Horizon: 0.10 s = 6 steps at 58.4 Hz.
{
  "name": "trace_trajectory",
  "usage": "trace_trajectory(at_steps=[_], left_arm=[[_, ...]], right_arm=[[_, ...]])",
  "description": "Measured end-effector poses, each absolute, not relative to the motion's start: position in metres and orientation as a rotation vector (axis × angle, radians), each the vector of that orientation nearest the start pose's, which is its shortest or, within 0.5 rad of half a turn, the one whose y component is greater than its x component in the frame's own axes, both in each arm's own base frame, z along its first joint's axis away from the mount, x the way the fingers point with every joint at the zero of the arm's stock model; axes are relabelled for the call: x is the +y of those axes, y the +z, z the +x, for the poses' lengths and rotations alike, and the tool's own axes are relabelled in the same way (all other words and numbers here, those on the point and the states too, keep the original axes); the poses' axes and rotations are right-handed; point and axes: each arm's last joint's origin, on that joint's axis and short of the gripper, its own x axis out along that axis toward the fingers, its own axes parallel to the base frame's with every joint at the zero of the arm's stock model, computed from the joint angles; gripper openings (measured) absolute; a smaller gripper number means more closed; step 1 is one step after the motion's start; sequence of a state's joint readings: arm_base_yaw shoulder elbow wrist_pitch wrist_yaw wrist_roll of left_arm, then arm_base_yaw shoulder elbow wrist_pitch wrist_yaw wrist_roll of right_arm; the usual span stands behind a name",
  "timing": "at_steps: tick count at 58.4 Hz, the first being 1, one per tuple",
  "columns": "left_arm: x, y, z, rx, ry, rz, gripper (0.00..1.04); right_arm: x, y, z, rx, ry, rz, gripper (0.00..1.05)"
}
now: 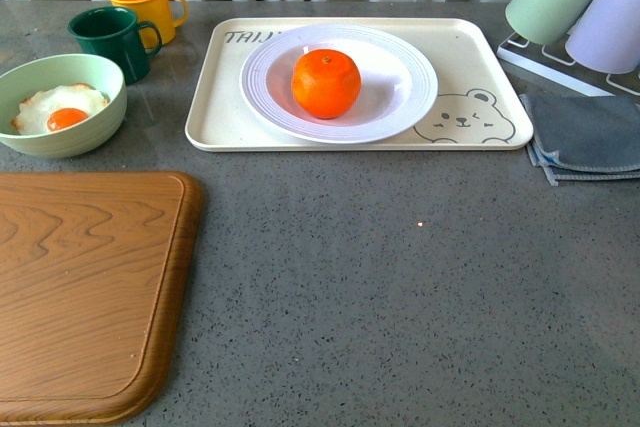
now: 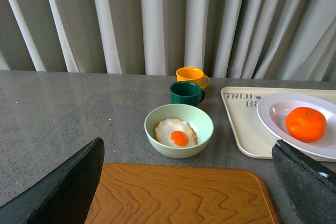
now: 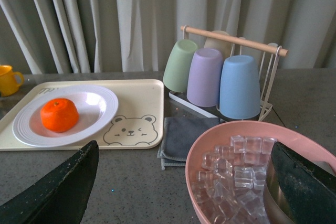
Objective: Place orange and plate with both arms
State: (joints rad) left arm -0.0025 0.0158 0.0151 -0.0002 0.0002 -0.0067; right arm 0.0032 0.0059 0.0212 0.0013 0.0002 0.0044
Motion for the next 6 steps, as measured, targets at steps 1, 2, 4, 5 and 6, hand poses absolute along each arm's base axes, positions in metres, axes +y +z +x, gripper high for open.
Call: trace_trajectory(at_steps=[1,2,4,5,6], left_arm=[[-0.0002,0.1674,0.0978,0.001,-0.003,-0.007,0.96],[-0.0002,0.1674,0.0978,0.001,-0.003,-0.007,0.96],[-0.0002,0.1674,0.0978,0.001,-0.003,-0.007,0.96],[-0.0002,0.1674,0.0978,0.001,-0.003,-0.007,0.96],[-0.0002,0.1674,0.0978,0.001,-0.003,-0.007,0.96]], right_arm=[[0.0003,0.1704,0.0967,-0.017,0.003,0.004,0.96],[0.0003,0.1704,0.0967,-0.017,0.003,0.004,0.96],[0.0003,0.1704,0.0967,-0.017,0.003,0.004,0.96],[0.0003,0.1704,0.0967,-0.017,0.003,0.004,0.96],[0.0003,0.1704,0.0967,-0.017,0.003,0.004,0.96]])
